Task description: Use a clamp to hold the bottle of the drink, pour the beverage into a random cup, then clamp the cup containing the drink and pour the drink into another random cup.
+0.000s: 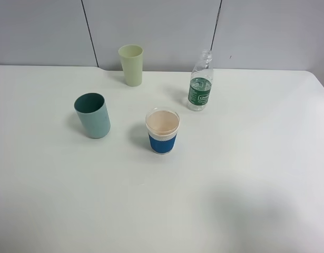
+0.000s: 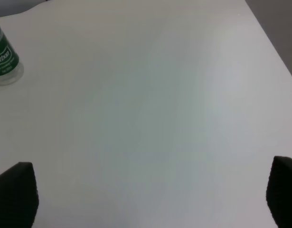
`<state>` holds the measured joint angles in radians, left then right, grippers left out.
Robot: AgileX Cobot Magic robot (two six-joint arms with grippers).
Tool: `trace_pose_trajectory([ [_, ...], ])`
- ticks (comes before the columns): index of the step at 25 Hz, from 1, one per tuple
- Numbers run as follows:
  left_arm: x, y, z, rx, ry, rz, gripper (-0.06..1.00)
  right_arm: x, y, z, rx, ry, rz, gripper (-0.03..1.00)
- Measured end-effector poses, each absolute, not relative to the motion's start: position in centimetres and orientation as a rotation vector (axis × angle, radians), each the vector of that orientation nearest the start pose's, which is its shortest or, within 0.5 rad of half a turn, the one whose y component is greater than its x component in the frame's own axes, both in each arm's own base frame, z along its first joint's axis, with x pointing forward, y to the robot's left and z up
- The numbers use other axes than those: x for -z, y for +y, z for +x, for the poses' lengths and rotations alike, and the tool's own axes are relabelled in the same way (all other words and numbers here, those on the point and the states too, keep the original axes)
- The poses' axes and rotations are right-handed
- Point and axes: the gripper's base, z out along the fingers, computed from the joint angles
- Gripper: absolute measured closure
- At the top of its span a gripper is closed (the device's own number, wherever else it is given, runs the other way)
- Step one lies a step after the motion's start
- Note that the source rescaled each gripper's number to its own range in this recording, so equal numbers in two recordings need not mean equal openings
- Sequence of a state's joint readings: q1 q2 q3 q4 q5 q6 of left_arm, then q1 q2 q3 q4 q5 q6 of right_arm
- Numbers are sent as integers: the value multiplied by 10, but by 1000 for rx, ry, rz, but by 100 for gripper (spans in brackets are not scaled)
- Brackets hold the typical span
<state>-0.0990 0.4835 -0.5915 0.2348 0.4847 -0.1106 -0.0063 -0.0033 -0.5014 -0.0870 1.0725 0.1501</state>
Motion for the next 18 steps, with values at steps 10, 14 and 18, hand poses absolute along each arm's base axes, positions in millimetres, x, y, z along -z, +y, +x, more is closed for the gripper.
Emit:
trace_pose_trajectory([
  [10, -328, 10, 54, -90, 1914, -22, -4, -277, -7, -6, 15, 2042, 165, -3],
  [14, -324, 12, 46, -74, 1942, -70, -4, -277, -7, -6, 15, 2042, 165, -3],
  [18, -322, 13, 38, -61, 1951, -106, -4, -277, -7, -6, 15, 2042, 165, -3],
])
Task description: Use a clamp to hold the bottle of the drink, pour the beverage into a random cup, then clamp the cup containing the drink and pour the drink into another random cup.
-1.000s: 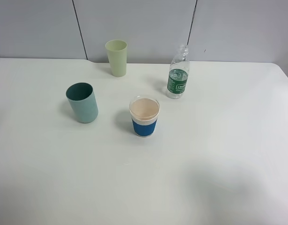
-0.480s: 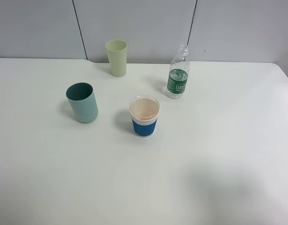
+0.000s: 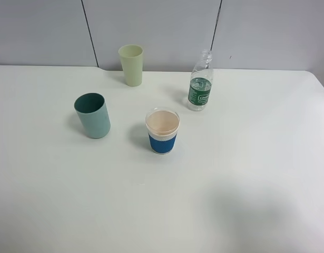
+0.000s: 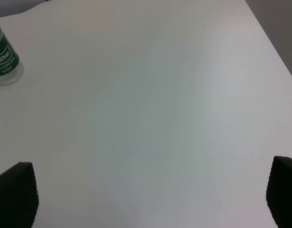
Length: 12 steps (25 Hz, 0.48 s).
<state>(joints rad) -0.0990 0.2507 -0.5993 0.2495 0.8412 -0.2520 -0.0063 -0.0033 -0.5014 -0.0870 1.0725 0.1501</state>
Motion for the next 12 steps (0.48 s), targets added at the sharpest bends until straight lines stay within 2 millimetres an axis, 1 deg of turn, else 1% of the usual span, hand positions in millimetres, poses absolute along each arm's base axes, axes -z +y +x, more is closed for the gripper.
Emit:
trace_pose_trajectory([
  [4, -317, 15, 31, -55, 2006, -152, -4, -277, -7, -6, 15, 2042, 165, -3],
  [10, -313, 17, 21, -59, 2031, -173, -4, -277, -7, -6, 15, 2042, 165, -3],
  [12, -307, 17, 15, -63, 2028, -173, -5, -277, -7, -6, 15, 2042, 165, -3],
])
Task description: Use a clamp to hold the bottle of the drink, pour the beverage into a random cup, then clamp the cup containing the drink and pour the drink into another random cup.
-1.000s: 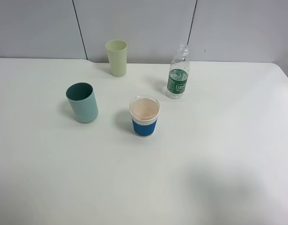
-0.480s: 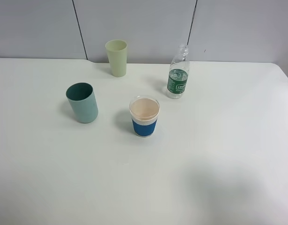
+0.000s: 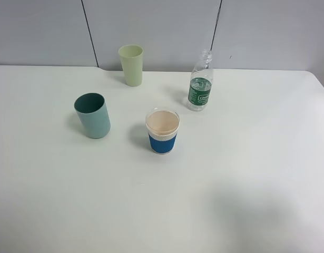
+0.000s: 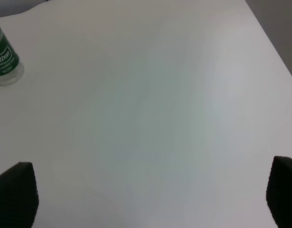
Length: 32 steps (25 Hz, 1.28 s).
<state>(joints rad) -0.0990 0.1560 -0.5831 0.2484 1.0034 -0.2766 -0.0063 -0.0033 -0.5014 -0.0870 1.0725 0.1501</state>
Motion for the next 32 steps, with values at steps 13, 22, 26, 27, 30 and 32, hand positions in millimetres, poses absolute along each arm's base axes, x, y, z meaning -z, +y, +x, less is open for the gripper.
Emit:
trace_pose_trajectory([
  [13, -282, 21, -7, -57, 2008, -215, -5, -277, -7, -6, 15, 2042, 165, -3],
  [22, -281, 16, -8, -64, 2010, -283, -5, -277, -7, -6, 15, 2042, 165, -3],
  [26, -280, 10, -7, -48, 2025, -148, -5, -277, -7, -6, 15, 2042, 165, -3],
  [27, -280, 9, -7, -46, 2026, -135, -5, -277, -7, -6, 15, 2042, 165, -3],
  [30, -280, 8, -7, -32, 2029, -115, -5, -277, -7, -6, 15, 2042, 165, -3],
  [32, -280, 6, -7, -13, 2030, -114, -5, -277, -7, -6, 15, 2042, 165, -3],
])
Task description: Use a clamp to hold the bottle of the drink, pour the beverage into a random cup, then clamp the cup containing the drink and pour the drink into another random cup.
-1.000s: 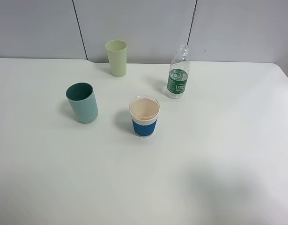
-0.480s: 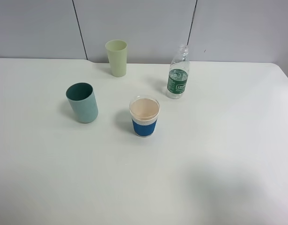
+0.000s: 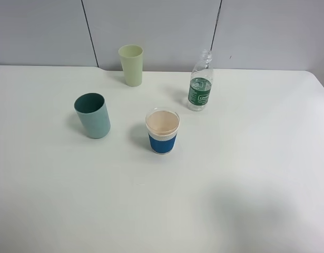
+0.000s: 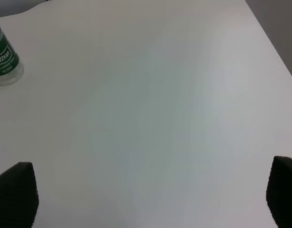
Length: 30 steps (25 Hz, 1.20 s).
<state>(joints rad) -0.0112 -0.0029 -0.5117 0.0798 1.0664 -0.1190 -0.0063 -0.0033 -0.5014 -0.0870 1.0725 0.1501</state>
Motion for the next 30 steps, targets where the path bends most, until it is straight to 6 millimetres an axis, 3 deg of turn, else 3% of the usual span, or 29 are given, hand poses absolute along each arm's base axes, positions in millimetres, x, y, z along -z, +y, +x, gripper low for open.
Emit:
trace_pose_trajectory([
  [30, -281, 6, -7, -7, 2025, -111, -5, -277, -7, -6, 15, 2042, 165, -3],
])
